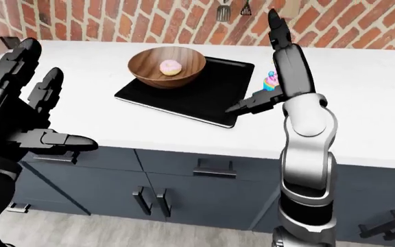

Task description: Pick up the bowl with donut and place it on the tray. Pick up the cupcake and place it on the tray.

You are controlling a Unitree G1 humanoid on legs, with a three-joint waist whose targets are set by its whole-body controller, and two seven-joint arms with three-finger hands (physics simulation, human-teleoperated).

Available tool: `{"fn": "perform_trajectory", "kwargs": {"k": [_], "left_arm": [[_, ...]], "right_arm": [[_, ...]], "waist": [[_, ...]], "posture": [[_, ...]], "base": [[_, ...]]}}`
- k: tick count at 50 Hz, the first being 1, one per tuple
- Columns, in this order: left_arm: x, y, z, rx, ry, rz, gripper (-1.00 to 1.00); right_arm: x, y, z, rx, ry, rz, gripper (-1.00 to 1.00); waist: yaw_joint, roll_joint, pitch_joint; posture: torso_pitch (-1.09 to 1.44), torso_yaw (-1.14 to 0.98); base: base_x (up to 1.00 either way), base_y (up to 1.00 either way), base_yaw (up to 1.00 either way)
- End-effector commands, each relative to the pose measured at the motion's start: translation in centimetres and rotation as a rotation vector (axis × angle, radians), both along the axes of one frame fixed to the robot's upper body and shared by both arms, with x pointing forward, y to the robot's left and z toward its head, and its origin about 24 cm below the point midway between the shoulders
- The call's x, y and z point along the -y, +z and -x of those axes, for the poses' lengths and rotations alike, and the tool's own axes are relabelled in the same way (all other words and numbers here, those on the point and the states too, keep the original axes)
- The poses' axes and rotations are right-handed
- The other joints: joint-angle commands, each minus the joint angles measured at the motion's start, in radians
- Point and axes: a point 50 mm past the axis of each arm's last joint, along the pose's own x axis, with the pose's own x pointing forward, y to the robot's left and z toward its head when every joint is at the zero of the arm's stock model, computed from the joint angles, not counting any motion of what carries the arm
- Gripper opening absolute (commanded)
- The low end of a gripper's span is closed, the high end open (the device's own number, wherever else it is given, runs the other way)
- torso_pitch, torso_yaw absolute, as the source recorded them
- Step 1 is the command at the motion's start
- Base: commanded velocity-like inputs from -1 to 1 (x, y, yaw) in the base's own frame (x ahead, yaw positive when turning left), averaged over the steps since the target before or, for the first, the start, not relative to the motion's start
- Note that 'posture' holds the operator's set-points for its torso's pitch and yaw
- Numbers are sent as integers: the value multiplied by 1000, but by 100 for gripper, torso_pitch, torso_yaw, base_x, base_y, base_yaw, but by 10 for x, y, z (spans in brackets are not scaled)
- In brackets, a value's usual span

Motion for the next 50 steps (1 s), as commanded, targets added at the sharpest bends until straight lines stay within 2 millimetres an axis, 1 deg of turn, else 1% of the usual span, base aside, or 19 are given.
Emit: {"fn": "perform_trajectory", "kwargs": {"k": [1,4,7,9,10,11,12,13,14,17,23,28,31,32,34,43,45,47,50], "left_arm": [[4,15,6,99,-13,-16,100],[4,15,5,98,-13,-16,100],[4,15,5,97,-15,-16,100],[5,15,4,98,-15,-16,100],[5,15,4,97,-15,-16,100],[4,14,4,97,-15,-16,100],[4,14,3,97,-15,-16,100],[4,14,3,97,-15,-16,100],[4,14,3,97,-15,-16,100],[4,14,3,98,-12,-15,100],[0,14,3,100,-4,-9,100],[0,15,5,106,-2,-6,100],[-1,18,8,112,1,-5,100],[-2,18,9,114,3,-5,100],[-3,20,11,118,6,-3,100],[-6,24,18,136,10,-1,100],[-7,24,18,137,11,-1,100],[-7,24,18,138,11,-1,100],[-7,24,17,138,10,-2,100]], "right_arm": [[3,21,9,110,-21,21,100],[3,20,8,110,-22,20,100],[4,20,8,108,-23,23,100],[4,19,7,108,-22,23,100],[4,19,8,108,-23,24,100],[5,19,7,108,-24,24,100],[5,18,7,108,-24,25,100],[5,19,8,108,-25,25,100],[5,20,8,111,-26,24,100],[4,20,8,112,-25,25,100],[2,22,9,115,-16,29,100],[0,22,7,117,-9,31,100],[-1,24,8,120,-4,32,100],[-1,24,8,121,-3,33,100],[-2,26,9,124,1,31,100],[-1,34,21,146,-1,29,100],[1,35,24,150,-5,29,100],[2,34,23,149,-6,29,100],[1,33,21,137,10,7,100]], "waist": [[-6,18,-24],[6,12,-26],[18,-15,-13],[27,-48,-10],[29,-72,-14],[29,-111,-25],[24,-136,-20],[24,-90,-7],[28,-101,-11],[15,-108,-14],[-7,-73,6],[-17,-38,-5],[-21,-1,-18],[-21,-32,-16],[-14,-32,-30],[-6,-18,-17],[-8,-29,-5],[-5,-53,10],[-3,-35,-4]], "posture": [[0,0],[0,0],[0,0],[0,0],[0,0],[0,0],[0,0],[0,0],[0,0],[0,0],[0,0],[0,0],[0,0],[0,0],[0,0],[0,0],[0,0],[0,0],[0,0]], "base": [[19,-39,0],[23,-41,0],[27,-41,0],[29,-41,0],[29,-41,0],[29,-41,0],[29,-37,0],[29,-30,0],[29,-20,0],[4,0,0],[0,0,0],[0,0,0],[0,0,0],[0,0,0],[0,0,0],[0,0,0],[0,0,0],[0,0,0],[0,0,0]]}}
